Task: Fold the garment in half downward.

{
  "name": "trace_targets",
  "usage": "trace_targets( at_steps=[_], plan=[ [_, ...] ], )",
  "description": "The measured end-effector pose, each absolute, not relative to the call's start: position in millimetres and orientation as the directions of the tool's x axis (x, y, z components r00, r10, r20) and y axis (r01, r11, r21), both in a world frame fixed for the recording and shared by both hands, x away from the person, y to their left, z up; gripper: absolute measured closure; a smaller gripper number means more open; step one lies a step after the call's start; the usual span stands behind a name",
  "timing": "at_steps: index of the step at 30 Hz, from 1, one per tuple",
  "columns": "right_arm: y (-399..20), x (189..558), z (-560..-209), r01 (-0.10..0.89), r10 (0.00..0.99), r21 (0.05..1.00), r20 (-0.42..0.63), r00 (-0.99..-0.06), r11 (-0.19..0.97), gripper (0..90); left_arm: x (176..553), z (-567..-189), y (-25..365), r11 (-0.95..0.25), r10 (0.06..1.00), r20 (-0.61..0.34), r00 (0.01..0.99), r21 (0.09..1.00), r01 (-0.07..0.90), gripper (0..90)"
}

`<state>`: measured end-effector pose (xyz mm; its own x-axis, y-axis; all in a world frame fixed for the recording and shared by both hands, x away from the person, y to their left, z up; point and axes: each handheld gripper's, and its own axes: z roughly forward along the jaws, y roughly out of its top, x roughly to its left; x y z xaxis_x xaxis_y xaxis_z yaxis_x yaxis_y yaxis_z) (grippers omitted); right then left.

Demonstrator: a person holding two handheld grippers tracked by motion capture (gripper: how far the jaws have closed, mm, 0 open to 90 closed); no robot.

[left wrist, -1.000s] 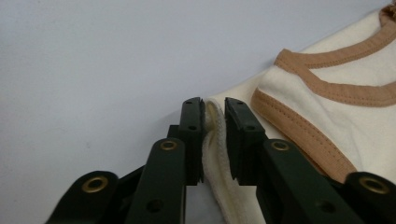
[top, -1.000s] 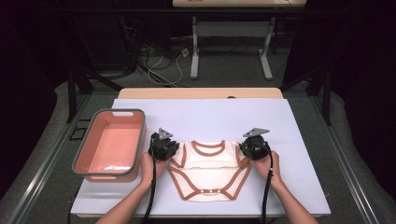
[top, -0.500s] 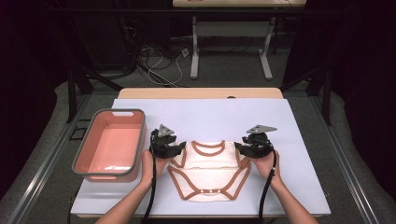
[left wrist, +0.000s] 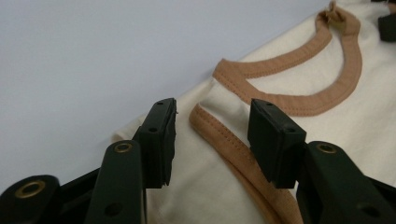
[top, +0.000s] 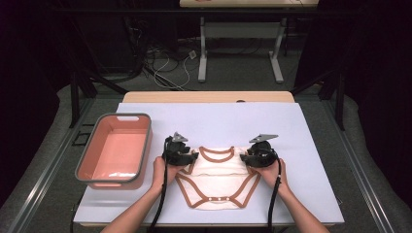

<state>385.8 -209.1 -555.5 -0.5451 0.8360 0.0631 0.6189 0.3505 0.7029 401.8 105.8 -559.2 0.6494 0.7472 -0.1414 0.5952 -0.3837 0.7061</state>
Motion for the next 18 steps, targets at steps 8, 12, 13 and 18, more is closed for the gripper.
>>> trace_targets(
  at_steps=[8,12,13,18],
  plan=[
    [-209,384,-556,0.605,0.823,0.710,0.064,-0.565,0.361,78.7,399,-560,104,-0.425,0.721,-0.111,0.684,0.709,0.563,77.9],
    [-206,381,-553,0.595,0.824,0.717,0.052,-0.565,0.363,82.0,397,-560,105,-0.424,0.720,-0.099,0.686,0.720,0.549,83.6],
    [-207,381,-552,0.577,0.819,0.724,0.029,-0.573,0.378,82.3,397,-559,105,-0.421,0.721,-0.104,0.685,0.720,0.552,83.7],
    [-207,376,-545,0.553,0.818,0.748,0.023,-0.575,0.368,83.6,392,-554,106,-0.421,0.719,-0.080,0.691,0.741,0.524,84.0]
  ],
)
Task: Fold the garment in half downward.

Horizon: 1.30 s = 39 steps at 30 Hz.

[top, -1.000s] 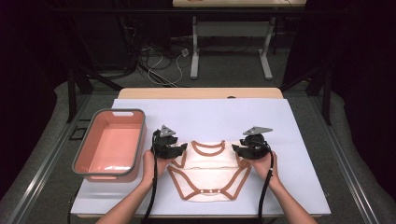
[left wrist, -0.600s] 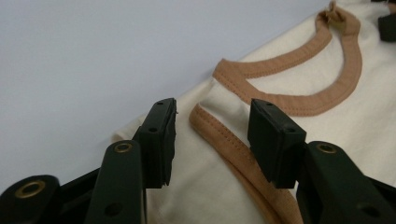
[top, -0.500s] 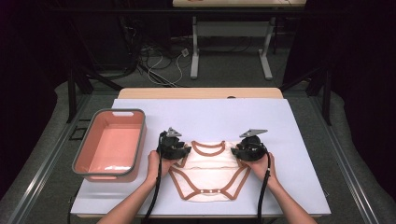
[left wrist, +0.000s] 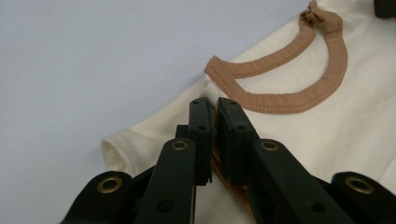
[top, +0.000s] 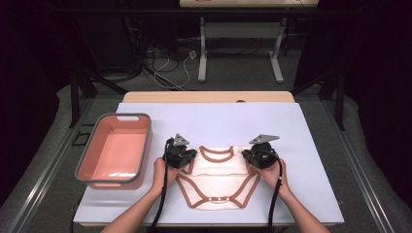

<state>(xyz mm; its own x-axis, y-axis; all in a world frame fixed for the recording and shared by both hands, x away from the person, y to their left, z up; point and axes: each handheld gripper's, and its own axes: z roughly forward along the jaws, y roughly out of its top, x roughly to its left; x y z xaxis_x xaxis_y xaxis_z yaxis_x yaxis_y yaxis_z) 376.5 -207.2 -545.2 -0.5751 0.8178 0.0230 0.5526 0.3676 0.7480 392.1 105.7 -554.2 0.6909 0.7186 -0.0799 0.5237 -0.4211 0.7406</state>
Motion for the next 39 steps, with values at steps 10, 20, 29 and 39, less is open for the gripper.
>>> trace_targets(
  at_steps=[10,20,29,39],
  plan=[
    [-209,369,-536,0.519,0.810,0.771,0.007,-0.586,0.369,84.4,386,-546,111,-0.417,0.710,-0.070,0.701,0.761,0.498,83.9],
    [-210,360,-528,0.508,0.810,0.786,0.015,-0.586,0.353,84.5,380,-540,116,-0.409,0.702,-0.079,0.708,0.769,0.492,83.8],
    [-212,353,-523,0.489,0.802,0.797,0.010,-0.597,0.354,84.5,373,-535,118,-0.392,0.699,-0.088,0.709,0.782,0.484,83.5],
    [-217,341,-521,0.489,0.796,0.798,0.020,-0.605,0.351,84.5,364,-529,120,-0.398,0.689,-0.079,0.720,0.789,0.468,83.6]
  ],
)
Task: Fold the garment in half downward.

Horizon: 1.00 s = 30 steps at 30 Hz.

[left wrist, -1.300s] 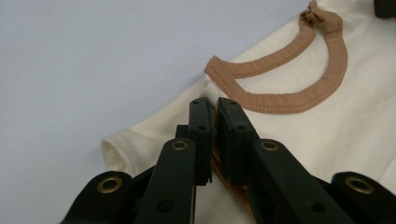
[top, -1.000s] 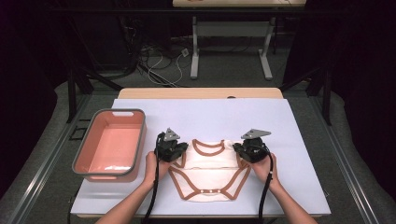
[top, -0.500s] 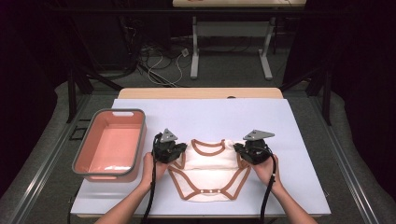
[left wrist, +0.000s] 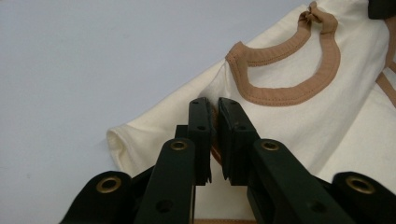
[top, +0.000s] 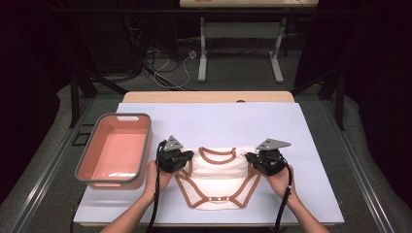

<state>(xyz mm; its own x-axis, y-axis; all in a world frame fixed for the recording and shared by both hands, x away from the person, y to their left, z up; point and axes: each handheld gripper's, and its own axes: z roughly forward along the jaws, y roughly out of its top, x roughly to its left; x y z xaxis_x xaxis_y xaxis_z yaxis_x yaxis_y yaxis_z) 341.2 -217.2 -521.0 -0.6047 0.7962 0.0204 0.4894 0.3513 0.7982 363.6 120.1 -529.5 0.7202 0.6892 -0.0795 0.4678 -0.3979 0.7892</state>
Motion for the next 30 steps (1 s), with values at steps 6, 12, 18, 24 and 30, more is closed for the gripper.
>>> trace_targets(
  at_steps=[6,12,18,24,30],
  plan=[
    [-218,333,-518,0.483,0.790,0.803,0.026,-0.613,0.348,84.5,358,-526,122,-0.407,0.676,-0.077,0.733,0.789,0.459,83.5],
    [-217,325,-517,0.484,0.782,0.797,0.024,-0.622,0.360,84.5,353,-522,122,-0.427,0.662,-0.068,0.746,0.784,0.450,83.5],
    [-216,317,-518,0.489,0.774,0.793,0.035,-0.632,0.363,84.6,346,-522,121,-0.437,0.657,-0.051,0.752,0.787,0.435,83.5],
    [-215,311,-518,0.490,0.767,0.788,0.037,-0.641,0.372,84.6,338,-521,121,-0.463,0.645,-0.031,0.763,0.779,0.423,83.6],
    [-215,306,-520,0.493,0.757,0.780,0.037,-0.652,0.386,84.5,330,-521,120,-0.481,0.638,-0.011,0.770,0.774,0.410,83.6]
  ],
)
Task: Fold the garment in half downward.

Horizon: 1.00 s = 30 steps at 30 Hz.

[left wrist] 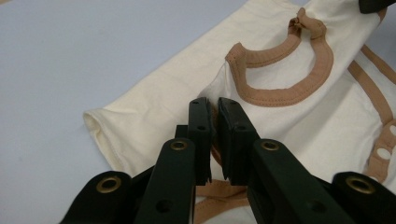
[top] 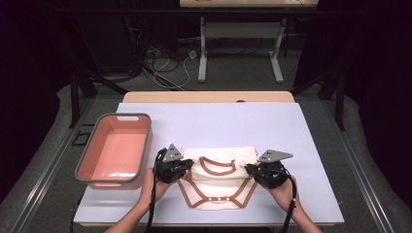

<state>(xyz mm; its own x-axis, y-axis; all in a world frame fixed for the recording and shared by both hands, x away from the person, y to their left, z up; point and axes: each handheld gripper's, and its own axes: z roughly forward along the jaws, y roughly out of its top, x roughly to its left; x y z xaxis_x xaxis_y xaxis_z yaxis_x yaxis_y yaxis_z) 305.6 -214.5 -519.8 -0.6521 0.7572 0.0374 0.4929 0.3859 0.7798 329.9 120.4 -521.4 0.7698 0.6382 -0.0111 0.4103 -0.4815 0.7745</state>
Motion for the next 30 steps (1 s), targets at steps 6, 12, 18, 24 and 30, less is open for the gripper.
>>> trace_targets(
  at_steps=[6,12,18,24,30],
  plan=[
    [-214,300,-521,0.496,0.749,0.769,0.034,-0.662,0.404,84.4,324,-524,121,-0.502,0.626,-0.003,0.780,0.764,0.406,83.6],
    [-214,295,-524,0.500,0.737,0.756,0.034,-0.675,0.423,84.2,317,-526,122,-0.520,0.612,-0.003,0.791,0.752,0.405,83.4],
    [-213,290,-528,0.511,0.730,0.741,0.040,-0.682,0.436,83.6,311,-531,122,-0.525,0.609,-0.014,0.793,0.742,0.416,83.3],
    [-212,287,-534,0.534,0.729,0.711,0.044,-0.683,0.457,81.6,311,-538,121,-0.550,0.612,-0.019,0.791,0.708,0.443,82.6],
    [-212,292,-543,0.564,0.742,0.678,0.040,-0.669,0.472,74.4,318,-547,120,-0.566,0.621,-0.038,0.783,0.669,0.481,79.3]
  ],
)
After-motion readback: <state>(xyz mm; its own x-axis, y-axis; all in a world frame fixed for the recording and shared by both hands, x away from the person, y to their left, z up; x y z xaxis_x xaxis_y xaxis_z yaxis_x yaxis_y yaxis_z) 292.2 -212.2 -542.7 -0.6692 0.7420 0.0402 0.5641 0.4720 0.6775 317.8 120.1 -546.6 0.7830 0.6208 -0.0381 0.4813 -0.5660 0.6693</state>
